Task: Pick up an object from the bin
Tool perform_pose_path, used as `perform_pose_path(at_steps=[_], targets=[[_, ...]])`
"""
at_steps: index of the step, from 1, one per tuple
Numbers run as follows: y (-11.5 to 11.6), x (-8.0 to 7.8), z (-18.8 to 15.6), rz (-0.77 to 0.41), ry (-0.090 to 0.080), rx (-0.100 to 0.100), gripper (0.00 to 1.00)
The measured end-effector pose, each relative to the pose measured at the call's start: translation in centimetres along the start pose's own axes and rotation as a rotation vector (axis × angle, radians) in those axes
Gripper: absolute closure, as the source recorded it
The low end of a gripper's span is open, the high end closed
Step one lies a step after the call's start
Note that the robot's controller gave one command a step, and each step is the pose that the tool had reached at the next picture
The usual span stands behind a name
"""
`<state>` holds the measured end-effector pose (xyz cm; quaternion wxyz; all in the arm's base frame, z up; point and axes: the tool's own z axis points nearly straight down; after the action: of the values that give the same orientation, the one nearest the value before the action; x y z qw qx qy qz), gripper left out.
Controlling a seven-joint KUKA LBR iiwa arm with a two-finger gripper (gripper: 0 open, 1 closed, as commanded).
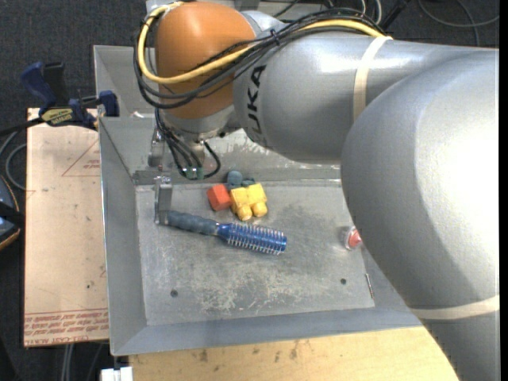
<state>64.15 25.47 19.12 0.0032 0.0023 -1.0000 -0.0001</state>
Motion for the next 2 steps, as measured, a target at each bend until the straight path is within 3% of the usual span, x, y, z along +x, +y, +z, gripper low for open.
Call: perform_pose_path(at_steps=[1, 2], targets=[[-9.3, 2.6, 12.0, 0.089, -0.015, -0.006, 0.00], [-12.8, 4.0, 9.0, 0.113, -0.009, -0.001, 0.00]])
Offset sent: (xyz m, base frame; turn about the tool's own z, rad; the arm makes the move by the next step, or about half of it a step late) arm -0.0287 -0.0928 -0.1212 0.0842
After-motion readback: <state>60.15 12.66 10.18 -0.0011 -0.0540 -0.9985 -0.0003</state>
